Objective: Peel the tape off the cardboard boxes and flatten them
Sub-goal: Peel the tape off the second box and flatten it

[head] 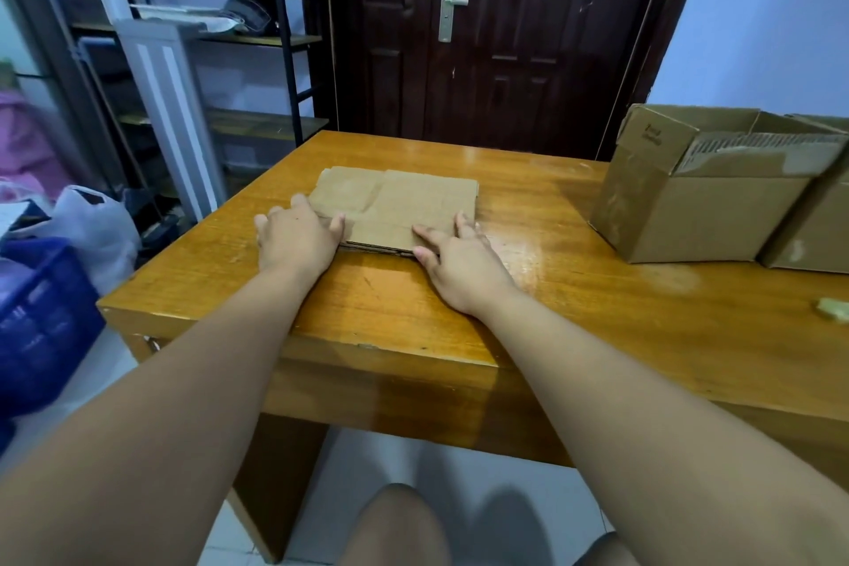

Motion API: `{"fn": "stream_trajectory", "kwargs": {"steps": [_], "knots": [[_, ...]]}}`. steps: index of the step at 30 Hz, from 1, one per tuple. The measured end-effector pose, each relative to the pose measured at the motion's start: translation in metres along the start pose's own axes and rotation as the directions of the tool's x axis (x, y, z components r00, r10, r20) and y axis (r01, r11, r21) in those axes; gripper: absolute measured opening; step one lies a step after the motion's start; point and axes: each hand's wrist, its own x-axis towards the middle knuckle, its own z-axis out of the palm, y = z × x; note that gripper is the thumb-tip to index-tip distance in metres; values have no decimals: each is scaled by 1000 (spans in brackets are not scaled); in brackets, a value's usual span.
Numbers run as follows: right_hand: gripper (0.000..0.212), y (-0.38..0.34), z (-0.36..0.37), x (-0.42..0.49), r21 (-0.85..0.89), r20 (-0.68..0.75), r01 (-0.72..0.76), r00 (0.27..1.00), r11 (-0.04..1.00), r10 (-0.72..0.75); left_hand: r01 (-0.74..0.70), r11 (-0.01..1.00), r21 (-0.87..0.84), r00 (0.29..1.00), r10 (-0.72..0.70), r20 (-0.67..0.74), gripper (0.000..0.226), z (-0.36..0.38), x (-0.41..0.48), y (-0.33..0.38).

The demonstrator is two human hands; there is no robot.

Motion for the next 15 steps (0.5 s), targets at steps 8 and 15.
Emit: {"fn": "stream_trajectory", "kwargs": {"steps": [8, 15], "knots": [[46, -2, -2, 1, -67, 14, -22, 1000, 998, 23, -9, 992, 129, 998, 1, 67, 53, -1, 1, 5], [46, -6, -2, 3, -105, 24, -25, 999, 994, 28, -392, 893, 219, 903, 420, -94, 38, 0, -9, 8]]}}
